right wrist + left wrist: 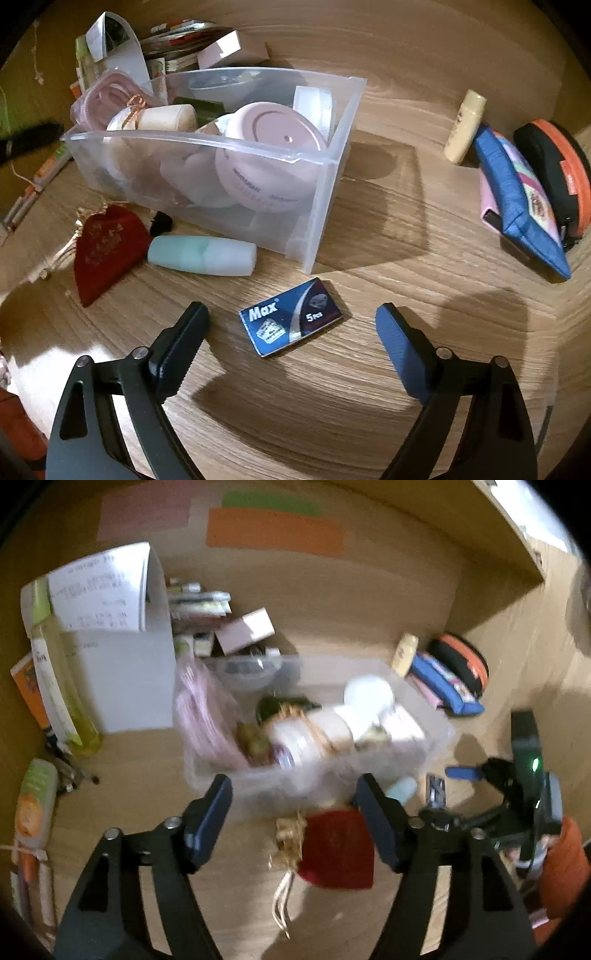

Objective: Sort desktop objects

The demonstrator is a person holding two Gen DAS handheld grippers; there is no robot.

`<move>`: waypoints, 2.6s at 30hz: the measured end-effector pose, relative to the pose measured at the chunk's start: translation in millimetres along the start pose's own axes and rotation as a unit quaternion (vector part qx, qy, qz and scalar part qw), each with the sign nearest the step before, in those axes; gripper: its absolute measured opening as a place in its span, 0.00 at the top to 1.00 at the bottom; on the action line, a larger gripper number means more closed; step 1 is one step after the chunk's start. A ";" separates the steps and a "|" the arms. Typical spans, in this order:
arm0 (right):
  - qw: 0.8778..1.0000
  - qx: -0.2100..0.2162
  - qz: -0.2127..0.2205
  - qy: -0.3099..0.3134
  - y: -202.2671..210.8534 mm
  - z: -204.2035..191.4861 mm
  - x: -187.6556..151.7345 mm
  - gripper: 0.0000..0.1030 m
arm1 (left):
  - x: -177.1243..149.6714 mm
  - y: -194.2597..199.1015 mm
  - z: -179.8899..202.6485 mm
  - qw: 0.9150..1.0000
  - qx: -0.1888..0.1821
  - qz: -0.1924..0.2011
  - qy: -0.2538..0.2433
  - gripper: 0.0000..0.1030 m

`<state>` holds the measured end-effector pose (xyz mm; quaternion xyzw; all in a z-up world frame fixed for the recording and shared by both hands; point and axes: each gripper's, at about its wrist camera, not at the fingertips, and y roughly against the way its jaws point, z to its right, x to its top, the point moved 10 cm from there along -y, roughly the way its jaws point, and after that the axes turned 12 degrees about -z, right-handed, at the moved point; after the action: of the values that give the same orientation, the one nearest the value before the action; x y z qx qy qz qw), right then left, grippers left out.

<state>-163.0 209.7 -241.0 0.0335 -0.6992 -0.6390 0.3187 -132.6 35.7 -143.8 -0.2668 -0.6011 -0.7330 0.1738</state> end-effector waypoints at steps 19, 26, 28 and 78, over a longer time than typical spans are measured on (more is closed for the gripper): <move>0.999 0.024 0.013 0.035 6.2 -20.8 -0.9 0.50 | -50.2 -74.7 40.5 0.991 0.032 -0.119 -0.046 0.08; 0.999 0.027 0.015 0.042 9.2 -29.6 -5.8 0.51 | -48.0 -74.0 49.9 0.991 0.037 -0.104 -0.069 0.32; 0.999 0.026 0.015 0.042 10.1 -32.0 -7.8 0.52 | -45.2 -74.3 49.7 0.992 0.036 -0.101 -0.064 0.39; 0.987 0.092 0.129 -0.023 87.4 -47.5 13.2 0.52 | -39.7 -48.1 34.9 0.992 0.016 -0.095 -0.084 0.21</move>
<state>-118.8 178.0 -156.7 -0.0427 -0.7606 -0.5266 0.3774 -122.3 77.6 -200.8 -0.2662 -0.6479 -0.7114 0.0568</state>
